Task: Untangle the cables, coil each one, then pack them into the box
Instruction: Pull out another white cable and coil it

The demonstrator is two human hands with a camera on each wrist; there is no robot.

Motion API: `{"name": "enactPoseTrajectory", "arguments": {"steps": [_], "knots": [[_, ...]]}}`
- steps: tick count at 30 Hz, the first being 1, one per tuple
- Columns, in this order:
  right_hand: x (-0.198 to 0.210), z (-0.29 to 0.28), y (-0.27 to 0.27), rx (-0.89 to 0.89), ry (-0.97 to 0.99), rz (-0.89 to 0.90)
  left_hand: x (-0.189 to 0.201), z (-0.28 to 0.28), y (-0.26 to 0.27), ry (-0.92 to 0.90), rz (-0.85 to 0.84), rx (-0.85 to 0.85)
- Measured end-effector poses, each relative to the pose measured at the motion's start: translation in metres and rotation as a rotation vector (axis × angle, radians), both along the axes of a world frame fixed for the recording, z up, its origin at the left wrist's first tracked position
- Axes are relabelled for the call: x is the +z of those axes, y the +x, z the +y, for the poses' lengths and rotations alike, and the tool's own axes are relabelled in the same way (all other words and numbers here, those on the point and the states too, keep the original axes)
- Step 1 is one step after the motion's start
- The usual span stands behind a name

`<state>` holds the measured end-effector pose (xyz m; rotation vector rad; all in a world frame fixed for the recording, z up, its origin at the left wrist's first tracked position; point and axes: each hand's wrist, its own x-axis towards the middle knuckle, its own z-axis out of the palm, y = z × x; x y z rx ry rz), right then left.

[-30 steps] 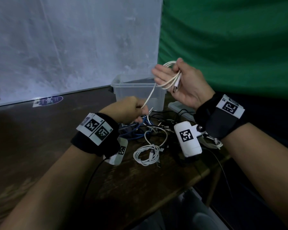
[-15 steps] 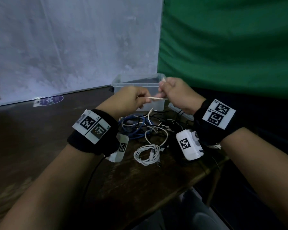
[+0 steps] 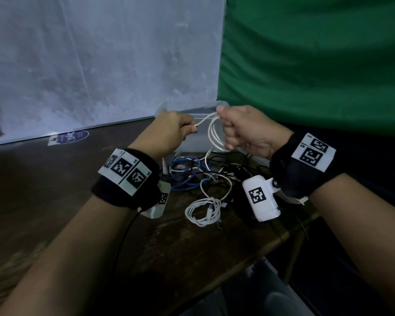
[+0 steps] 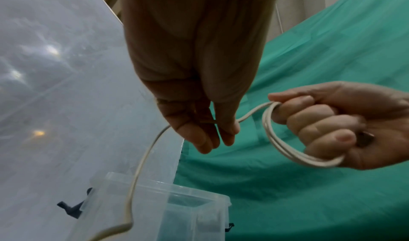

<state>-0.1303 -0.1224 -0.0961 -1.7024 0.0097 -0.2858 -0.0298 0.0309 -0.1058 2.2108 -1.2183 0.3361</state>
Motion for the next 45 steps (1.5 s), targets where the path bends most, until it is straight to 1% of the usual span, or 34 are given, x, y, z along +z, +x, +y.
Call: {"name": "enactPoseTrajectory", "arguments": {"steps": [2,4,6,8,10,12,13,16,18,20,21,23,24,25,26,27,29,32,35,37,39,42,45], "knots": [[0.007,0.0,-0.002,0.004,0.122,-0.05,-0.001,0.0,0.0,-0.043,0.031,0.001],[0.014,-0.002,-0.003,0.009,0.288,-0.103,-0.003,-0.001,0.0,-0.067,0.064,0.013],[0.02,-0.005,-0.004,0.01,0.492,-0.169,-0.007,-0.003,0.003,-0.047,0.124,0.027],[0.026,-0.007,-0.004,-0.009,0.654,-0.232,-0.013,-0.004,0.007,-0.021,0.209,0.019],[0.028,-0.007,-0.004,-0.003,0.749,-0.271,-0.017,-0.006,0.009,-0.001,0.266,0.004],[0.026,-0.007,-0.002,0.0,0.786,-0.295,-0.019,-0.009,0.007,0.054,0.272,-0.01],[0.025,-0.007,0.0,-0.016,0.786,-0.303,-0.019,-0.01,0.005,0.086,0.277,-0.019],[0.022,-0.012,0.005,-0.106,0.728,-0.35,-0.022,-0.01,0.002,0.191,0.371,-0.06],[0.021,-0.016,0.008,-0.165,0.645,-0.398,-0.023,-0.009,0.002,0.259,0.404,-0.104],[0.018,-0.017,0.01,-0.277,0.516,-0.416,-0.02,-0.007,0.002,0.258,0.418,-0.13],[0.015,-0.018,0.011,-0.358,0.399,-0.413,-0.016,-0.005,0.001,0.248,0.388,-0.139],[0.009,-0.021,0.012,-0.516,0.052,-0.375,-0.009,-0.003,-0.005,0.228,0.273,-0.16],[0.005,-0.023,0.013,-0.553,-0.122,-0.336,-0.005,-0.003,-0.009,0.194,0.234,-0.176],[0.002,-0.024,0.014,-0.552,-0.258,-0.287,-0.002,-0.003,-0.012,0.146,0.218,-0.189],[-0.002,-0.024,0.014,-0.522,-0.339,-0.238,0.0,-0.003,-0.014,0.091,0.212,-0.204],[-0.005,-0.024,0.014,-0.475,-0.373,-0.199,0.001,-0.003,-0.015,0.033,0.209,-0.219],[-0.008,-0.023,0.013,-0.369,-0.38,-0.144,0.002,-0.004,-0.015,-0.069,0.194,-0.238],[-0.009,-0.019,0.009,-0.272,-0.368,-0.114,0.003,-0.004,-0.012,-0.217,0.224,-0.229],[-0.006,-0.014,0.004,-0.121,-0.192,-0.069,0.003,-0.005,-0.008,-0.314,0.241,-0.219],[-0.002,-0.008,-0.001,-0.009,-0.085,-0.042,0.002,-0.005,-0.007,-0.325,0.241,-0.208],[0.0,-0.003,-0.005,0.063,-0.019,-0.062,0.0,-0.005,-0.007,-0.291,0.29,-0.214],[0.001,-0.001,-0.006,0.125,0.073,-0.104,-0.005,-0.008,-0.011,-0.191,0.421,-0.298],[0.0,0.0,-0.006,0.134,0.133,-0.127,-0.005,-0.01,-0.018,-0.216,0.457,-0.364]]}}
